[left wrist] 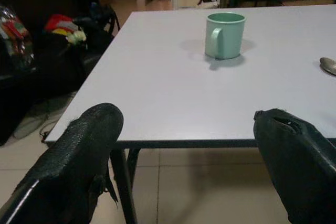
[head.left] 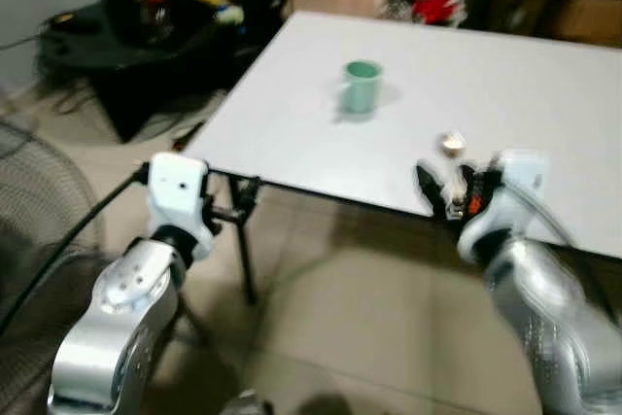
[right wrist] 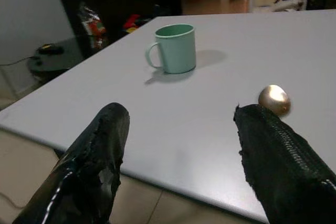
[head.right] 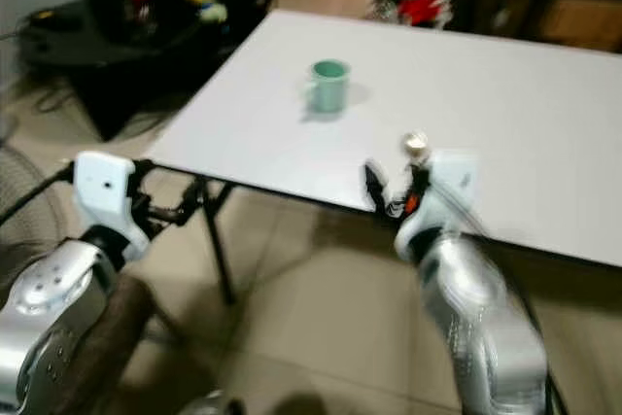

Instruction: Setting the table

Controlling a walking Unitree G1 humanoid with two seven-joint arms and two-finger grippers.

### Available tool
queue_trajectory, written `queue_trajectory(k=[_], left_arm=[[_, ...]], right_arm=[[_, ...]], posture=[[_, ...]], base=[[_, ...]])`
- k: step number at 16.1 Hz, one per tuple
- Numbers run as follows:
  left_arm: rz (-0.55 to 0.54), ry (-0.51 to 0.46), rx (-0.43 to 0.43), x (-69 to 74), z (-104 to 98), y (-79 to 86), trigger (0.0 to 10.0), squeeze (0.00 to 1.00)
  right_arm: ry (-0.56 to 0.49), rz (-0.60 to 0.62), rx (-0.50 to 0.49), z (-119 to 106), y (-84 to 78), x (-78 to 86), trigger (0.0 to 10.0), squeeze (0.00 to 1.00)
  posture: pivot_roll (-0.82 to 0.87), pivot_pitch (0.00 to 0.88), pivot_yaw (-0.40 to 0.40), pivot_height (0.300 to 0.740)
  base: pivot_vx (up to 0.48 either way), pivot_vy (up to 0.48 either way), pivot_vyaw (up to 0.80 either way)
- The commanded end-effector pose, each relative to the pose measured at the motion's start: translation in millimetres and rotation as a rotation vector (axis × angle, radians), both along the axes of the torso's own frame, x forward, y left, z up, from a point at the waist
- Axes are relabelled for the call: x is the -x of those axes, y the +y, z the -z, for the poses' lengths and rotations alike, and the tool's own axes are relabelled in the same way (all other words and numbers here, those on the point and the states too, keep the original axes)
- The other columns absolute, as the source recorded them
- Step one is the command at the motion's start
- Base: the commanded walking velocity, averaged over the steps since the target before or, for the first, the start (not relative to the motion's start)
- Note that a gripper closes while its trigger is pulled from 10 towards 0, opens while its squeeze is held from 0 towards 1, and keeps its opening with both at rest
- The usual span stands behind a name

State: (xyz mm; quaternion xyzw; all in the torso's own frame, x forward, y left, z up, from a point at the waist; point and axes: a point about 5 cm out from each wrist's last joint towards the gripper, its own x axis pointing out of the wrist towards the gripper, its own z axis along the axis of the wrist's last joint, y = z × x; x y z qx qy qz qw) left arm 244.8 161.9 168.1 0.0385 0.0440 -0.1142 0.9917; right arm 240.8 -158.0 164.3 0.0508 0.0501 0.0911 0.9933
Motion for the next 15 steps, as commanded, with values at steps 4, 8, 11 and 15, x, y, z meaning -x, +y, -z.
queue_trajectory(k=[4,8,11,15], left_arm=[[-0.044,-0.008,-0.011,0.6,6,-0.3,10.0,0.00],[-0.044,-0.017,-0.021,-1.1,7,-2.3,10.0,0.00],[-0.036,-0.021,-0.023,-2.3,7,-3.3,10.0,0.00],[-0.023,-0.025,-0.026,-3.0,7,-5.6,10.0,0.00]], right_arm=[[-0.002,0.000,0.097,6,-8.6,16.4,10.0,0.00],[0.055,0.036,0.021,9,-4.5,17.2,10.0,0.00],[0.101,0.045,0.024,15,-5.5,18.7,10.0,0.00],[0.127,0.049,0.005,17,-4.2,18.8,10.0,0.00]], posture=[[0.08,0.000,0.039,0.740],[0.07,0.000,0.040,0.740],[0.07,0.000,0.042,0.740],[0.07,0.000,0.042,0.740]], base=[[0.000,-0.420,0.00],[0.000,-0.428,0.00],[0.000,-0.425,0.00],[0.000,-0.421,0.00]])
